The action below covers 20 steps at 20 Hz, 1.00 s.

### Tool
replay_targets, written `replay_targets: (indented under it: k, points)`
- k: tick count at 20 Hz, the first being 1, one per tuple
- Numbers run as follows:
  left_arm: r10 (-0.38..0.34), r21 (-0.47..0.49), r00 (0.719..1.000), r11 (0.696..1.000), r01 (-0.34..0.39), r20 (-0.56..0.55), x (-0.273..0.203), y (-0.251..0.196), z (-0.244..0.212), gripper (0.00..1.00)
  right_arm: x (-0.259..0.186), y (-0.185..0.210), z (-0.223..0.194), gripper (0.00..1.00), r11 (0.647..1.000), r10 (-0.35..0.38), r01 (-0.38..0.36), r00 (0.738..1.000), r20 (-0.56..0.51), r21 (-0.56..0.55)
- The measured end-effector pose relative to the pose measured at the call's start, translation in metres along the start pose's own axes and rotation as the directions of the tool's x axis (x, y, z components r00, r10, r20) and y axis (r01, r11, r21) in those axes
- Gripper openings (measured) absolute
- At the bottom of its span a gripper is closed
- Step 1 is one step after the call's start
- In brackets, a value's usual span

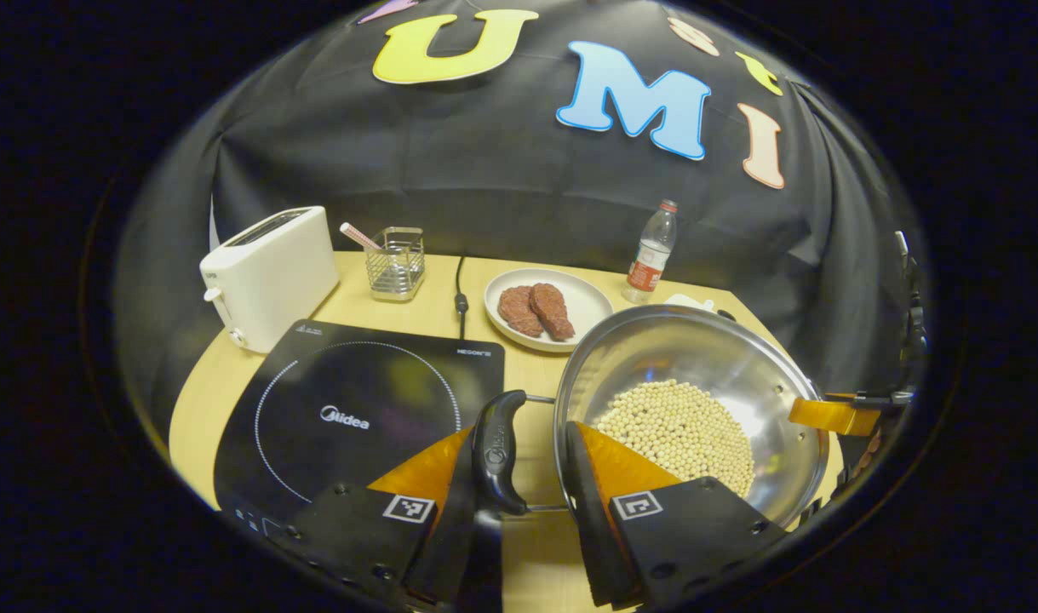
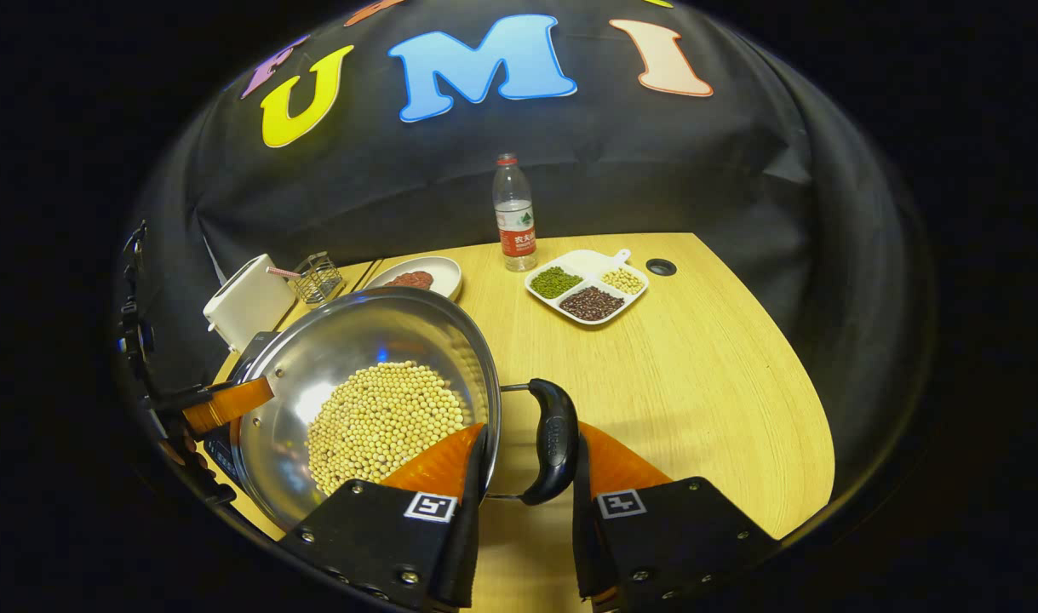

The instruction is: First push the handle of the pot to place it horizontally, then grasp the pot with both hands and set it on the induction cooktop.

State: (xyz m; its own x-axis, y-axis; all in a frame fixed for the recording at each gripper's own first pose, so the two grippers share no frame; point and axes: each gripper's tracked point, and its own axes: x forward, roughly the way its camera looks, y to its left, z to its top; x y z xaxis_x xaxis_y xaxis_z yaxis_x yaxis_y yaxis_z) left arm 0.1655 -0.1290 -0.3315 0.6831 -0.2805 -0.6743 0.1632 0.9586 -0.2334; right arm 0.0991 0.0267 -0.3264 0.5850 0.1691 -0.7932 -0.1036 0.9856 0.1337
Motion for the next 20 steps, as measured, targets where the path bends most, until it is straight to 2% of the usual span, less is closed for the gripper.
replay_targets:
  k: [1,2,3,7,8,10,11,12,14,16,20]
  points:
    - [0.001,0.002,1.0,1.0,-0.001,0.004,-0.003,0.008,0.002,0.62,-0.002,0.009,0.001,0.45,1.0,-0.001,0.001,1.0,-0.001,0.003]
    - [0.001,0.001,1.0,1.0,-0.001,0.004,-0.006,0.017,0.003,0.58,-0.003,0.016,0.001,0.45,1.0,-0.001,0.001,1.0,0.001,0.006]
    - [-0.001,-0.002,1.0,1.0,0.001,0.005,-0.007,0.024,0.006,0.62,-0.003,0.024,0.002,0.45,1.0,-0.002,0.002,1.0,0.005,0.004]
    - [0.006,0.01,1.0,1.0,-0.006,0.02,-0.014,0.056,0.016,0.62,-0.002,0.055,0.004,0.45,1.0,-0.006,0.006,1.0,0.013,0.01]
    - [0.008,0.009,1.0,1.0,-0.008,0.019,-0.016,0.063,0.017,0.58,-0.002,0.062,0.004,0.45,1.0,-0.006,0.006,1.0,0.016,0.01]
    - [0.009,0.001,1.0,1.0,-0.009,0.017,-0.018,0.081,0.018,0.62,0.0,0.078,0.002,0.45,1.0,-0.002,0.002,1.0,0.018,0.009]
    - [0.01,0.002,1.0,1.0,-0.01,0.017,-0.019,0.089,0.018,0.58,0.001,0.086,0.001,0.45,1.0,-0.001,0.0,1.0,0.016,0.01]
    - [0.01,0.006,1.0,1.0,-0.01,0.02,-0.022,0.099,0.018,0.62,0.003,0.094,-0.001,0.45,1.0,0.001,-0.001,1.0,0.014,0.013]
    - [0.013,0.006,1.0,1.0,-0.013,0.018,-0.021,0.117,0.018,0.58,0.007,0.111,-0.003,0.45,1.0,0.003,-0.003,1.0,0.013,0.015]
    - [0.014,0.005,1.0,1.0,-0.015,0.017,-0.022,0.135,0.018,0.62,0.009,0.126,-0.005,0.45,1.0,0.006,-0.006,1.0,0.014,0.016]
    - [0.017,0.014,1.0,1.0,-0.017,0.013,-0.022,0.169,0.019,0.62,0.018,0.157,-0.009,0.45,1.0,0.009,-0.01,1.0,0.01,0.02]
